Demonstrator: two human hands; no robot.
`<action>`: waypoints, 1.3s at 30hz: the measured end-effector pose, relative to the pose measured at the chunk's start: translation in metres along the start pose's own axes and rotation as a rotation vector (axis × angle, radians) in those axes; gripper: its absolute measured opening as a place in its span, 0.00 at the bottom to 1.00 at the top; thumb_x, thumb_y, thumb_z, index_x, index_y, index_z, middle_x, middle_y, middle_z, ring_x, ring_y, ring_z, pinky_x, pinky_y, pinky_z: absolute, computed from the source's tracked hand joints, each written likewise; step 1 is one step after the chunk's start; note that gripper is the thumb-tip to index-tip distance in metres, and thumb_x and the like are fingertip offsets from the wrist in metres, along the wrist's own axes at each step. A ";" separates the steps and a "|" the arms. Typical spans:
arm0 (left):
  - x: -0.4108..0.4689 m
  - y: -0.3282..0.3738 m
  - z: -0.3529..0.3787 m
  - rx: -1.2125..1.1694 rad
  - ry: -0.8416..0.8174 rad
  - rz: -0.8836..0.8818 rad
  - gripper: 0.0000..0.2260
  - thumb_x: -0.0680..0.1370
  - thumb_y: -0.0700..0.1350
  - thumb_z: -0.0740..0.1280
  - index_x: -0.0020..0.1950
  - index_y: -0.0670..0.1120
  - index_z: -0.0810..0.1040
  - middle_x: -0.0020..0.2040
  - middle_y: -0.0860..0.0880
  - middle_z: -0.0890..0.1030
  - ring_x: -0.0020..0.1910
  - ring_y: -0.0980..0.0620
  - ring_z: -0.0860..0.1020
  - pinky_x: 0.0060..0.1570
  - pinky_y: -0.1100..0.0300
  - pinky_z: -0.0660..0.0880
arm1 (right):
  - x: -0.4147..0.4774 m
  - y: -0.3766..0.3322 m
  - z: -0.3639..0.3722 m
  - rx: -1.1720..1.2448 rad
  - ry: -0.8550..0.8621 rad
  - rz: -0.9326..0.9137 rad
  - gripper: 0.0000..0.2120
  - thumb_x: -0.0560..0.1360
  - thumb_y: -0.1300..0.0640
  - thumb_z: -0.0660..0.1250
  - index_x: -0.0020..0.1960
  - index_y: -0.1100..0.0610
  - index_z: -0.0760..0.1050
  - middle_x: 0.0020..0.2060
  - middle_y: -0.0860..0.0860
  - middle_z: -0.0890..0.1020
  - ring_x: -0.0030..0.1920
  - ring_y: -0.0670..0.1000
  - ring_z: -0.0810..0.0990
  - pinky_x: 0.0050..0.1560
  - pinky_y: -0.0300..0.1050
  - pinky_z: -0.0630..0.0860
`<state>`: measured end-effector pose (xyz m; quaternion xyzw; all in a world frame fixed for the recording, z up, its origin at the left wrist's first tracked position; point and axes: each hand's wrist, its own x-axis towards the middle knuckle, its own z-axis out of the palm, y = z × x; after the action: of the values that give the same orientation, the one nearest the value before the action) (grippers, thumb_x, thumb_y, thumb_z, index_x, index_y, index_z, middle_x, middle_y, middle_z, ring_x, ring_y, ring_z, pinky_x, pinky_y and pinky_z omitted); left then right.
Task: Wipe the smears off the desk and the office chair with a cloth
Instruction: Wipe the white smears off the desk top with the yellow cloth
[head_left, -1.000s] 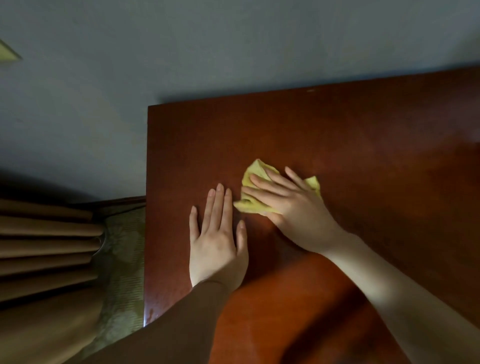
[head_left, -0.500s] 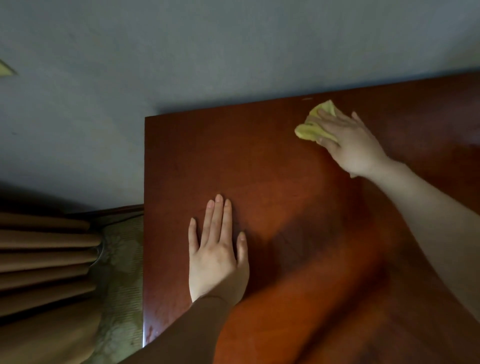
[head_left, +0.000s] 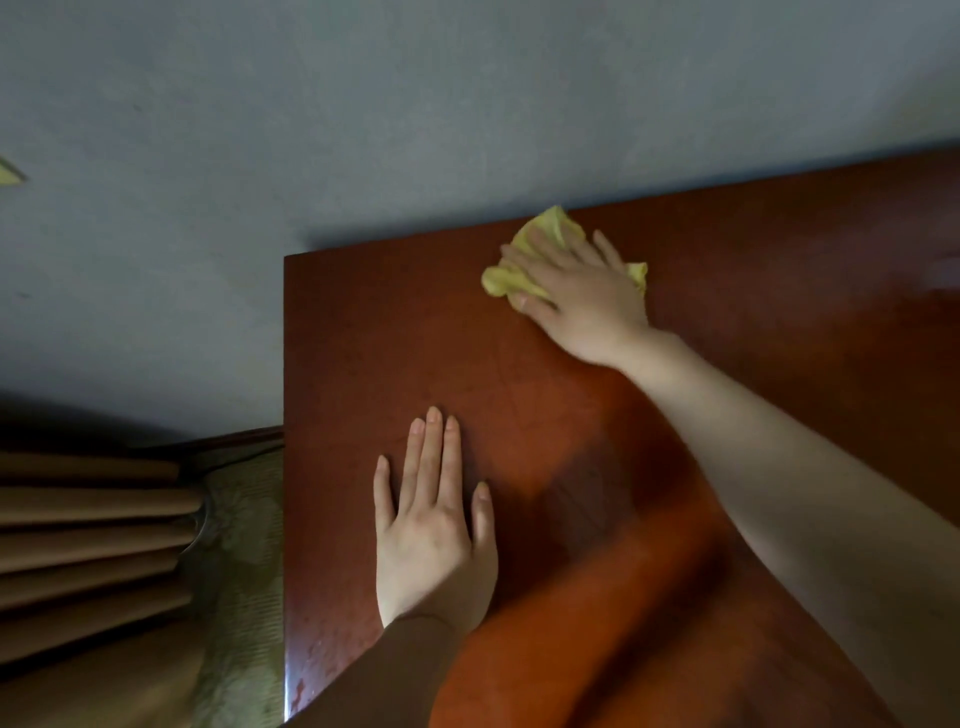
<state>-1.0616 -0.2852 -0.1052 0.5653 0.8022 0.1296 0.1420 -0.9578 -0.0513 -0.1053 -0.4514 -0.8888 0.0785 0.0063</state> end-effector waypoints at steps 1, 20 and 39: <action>0.001 0.000 0.000 0.003 0.004 0.001 0.27 0.78 0.56 0.42 0.76 0.50 0.47 0.77 0.56 0.48 0.76 0.60 0.41 0.74 0.56 0.37 | -0.012 -0.006 0.001 0.004 -0.011 -0.045 0.25 0.79 0.41 0.53 0.75 0.40 0.54 0.76 0.46 0.58 0.76 0.53 0.52 0.73 0.52 0.44; 0.000 0.000 0.001 0.044 0.022 0.021 0.29 0.77 0.57 0.40 0.76 0.49 0.46 0.76 0.56 0.46 0.75 0.60 0.41 0.73 0.58 0.36 | -0.192 0.063 -0.004 0.044 -0.094 -0.046 0.29 0.77 0.51 0.63 0.73 0.40 0.54 0.73 0.43 0.57 0.74 0.51 0.56 0.73 0.53 0.49; 0.001 -0.001 0.003 0.037 0.011 0.034 0.27 0.79 0.53 0.47 0.76 0.44 0.56 0.77 0.49 0.56 0.76 0.52 0.52 0.74 0.52 0.44 | 0.000 0.058 -0.012 0.066 -0.066 0.310 0.24 0.82 0.45 0.49 0.76 0.41 0.49 0.77 0.47 0.50 0.76 0.55 0.46 0.74 0.55 0.41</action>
<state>-1.0612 -0.2847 -0.1087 0.5808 0.7954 0.1204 0.1248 -0.9102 -0.0166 -0.1019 -0.5798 -0.8053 0.1225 -0.0201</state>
